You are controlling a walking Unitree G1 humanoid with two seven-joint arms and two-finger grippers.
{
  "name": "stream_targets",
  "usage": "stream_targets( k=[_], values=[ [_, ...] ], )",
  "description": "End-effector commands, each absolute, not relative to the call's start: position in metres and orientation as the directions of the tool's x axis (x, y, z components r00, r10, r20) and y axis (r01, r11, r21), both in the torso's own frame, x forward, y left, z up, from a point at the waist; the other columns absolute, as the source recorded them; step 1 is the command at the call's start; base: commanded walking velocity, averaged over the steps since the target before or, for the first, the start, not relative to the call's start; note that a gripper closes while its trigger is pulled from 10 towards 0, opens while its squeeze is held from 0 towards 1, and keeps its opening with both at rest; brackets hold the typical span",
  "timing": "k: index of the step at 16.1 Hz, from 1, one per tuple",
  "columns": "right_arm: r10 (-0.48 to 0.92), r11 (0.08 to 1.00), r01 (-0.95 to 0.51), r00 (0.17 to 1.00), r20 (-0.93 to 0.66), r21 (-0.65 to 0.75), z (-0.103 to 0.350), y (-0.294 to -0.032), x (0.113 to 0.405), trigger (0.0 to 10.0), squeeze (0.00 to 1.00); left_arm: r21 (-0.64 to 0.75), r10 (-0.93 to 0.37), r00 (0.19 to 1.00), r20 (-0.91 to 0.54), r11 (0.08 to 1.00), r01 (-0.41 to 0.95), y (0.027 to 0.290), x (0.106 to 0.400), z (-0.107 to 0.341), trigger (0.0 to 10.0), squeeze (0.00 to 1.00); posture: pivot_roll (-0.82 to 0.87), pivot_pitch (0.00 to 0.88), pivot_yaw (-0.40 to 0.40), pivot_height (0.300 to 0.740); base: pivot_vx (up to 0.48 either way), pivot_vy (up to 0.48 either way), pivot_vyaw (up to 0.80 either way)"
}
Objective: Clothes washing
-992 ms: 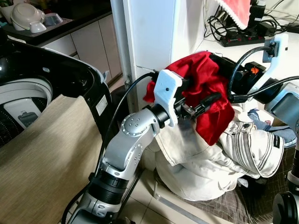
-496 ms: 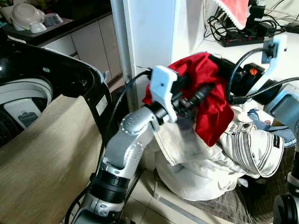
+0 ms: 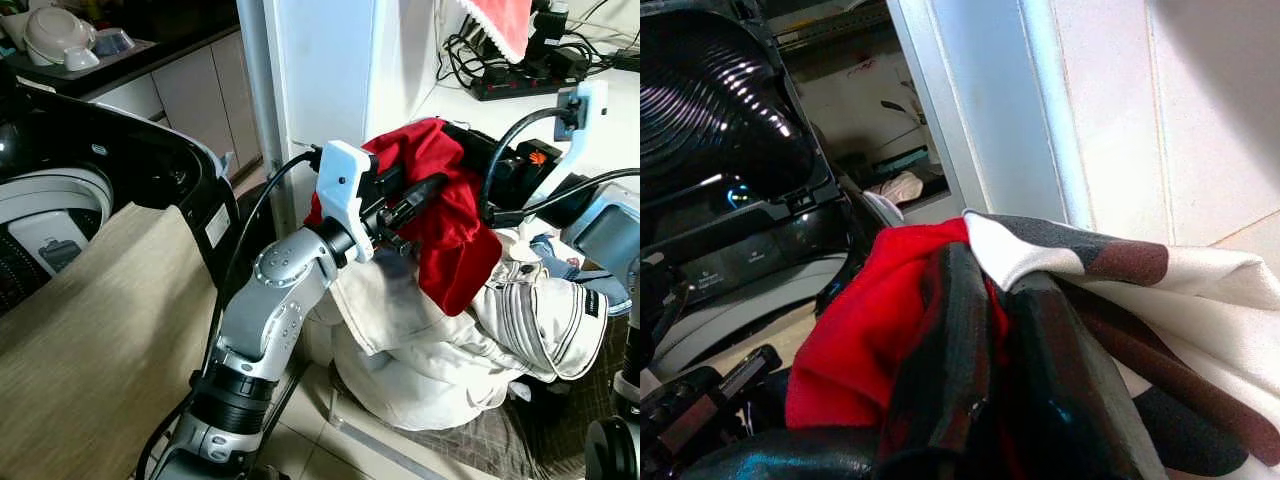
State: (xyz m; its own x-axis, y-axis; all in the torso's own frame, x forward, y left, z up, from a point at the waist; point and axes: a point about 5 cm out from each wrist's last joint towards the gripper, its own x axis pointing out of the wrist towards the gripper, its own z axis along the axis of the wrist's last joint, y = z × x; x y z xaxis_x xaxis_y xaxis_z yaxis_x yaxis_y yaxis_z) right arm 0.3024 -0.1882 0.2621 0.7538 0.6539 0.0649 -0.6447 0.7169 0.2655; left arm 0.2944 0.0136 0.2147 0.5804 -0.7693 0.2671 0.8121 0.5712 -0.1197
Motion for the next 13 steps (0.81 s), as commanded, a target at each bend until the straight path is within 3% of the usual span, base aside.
stream_targets(
  k=[1,6,7,8,9,10,13],
  values=[
    [0.666,0.709,-0.666,0.740,0.089,0.231,0.269,-0.184,0.299,0.0,0.00,-0.117,-0.781,0.567,0.262,0.558,0.822,0.013,0.294,0.214,0.0,0.00,-0.13,0.000,0.064,0.740,0.000,0.000,0.00],
    [0.664,0.712,-0.663,0.743,0.086,0.230,0.268,-0.183,0.298,0.0,0.00,-0.116,-0.784,0.559,0.269,0.550,0.827,0.014,0.293,0.213,0.0,0.00,-0.13,0.000,0.070,0.740,0.000,0.000,0.00],
    [0.649,0.728,-0.647,0.757,0.076,0.227,0.266,-0.184,0.299,7.3,0.00,-0.121,-0.783,0.562,0.267,0.552,0.825,0.014,0.293,0.213,0.0,0.00,-0.13,0.000,0.070,0.740,0.000,0.000,0.00],
    [0.637,0.734,-0.634,0.767,0.076,0.245,0.265,-0.186,0.300,10.0,0.00,-0.119,-0.779,0.567,0.266,0.558,0.822,0.015,0.294,0.213,0.0,0.00,-0.13,0.000,0.070,0.740,0.000,0.000,0.00],
    [0.598,0.767,-0.592,0.799,0.058,0.248,0.261,-0.192,0.304,10.0,0.58,-0.120,-0.769,0.583,0.261,0.574,0.810,0.018,0.296,0.212,0.0,0.00,-0.13,0.000,0.070,0.740,0.000,0.000,0.00],
    [0.568,0.786,-0.561,0.821,0.055,0.260,0.259,-0.196,0.306,10.0,1.00,-0.124,-0.764,0.590,0.263,0.579,0.806,0.020,0.297,0.212,0.0,0.00,-0.13,0.000,0.070,0.740,0.000,0.000,0.00],
    [0.483,0.825,-0.477,0.874,0.060,0.304,0.256,-0.212,0.310,10.0,1.00,-0.136,-0.727,0.634,0.265,0.622,0.771,0.028,0.304,0.213,0.0,0.00,-0.13,0.000,0.072,0.740,0.000,0.000,0.00]
  ],
)
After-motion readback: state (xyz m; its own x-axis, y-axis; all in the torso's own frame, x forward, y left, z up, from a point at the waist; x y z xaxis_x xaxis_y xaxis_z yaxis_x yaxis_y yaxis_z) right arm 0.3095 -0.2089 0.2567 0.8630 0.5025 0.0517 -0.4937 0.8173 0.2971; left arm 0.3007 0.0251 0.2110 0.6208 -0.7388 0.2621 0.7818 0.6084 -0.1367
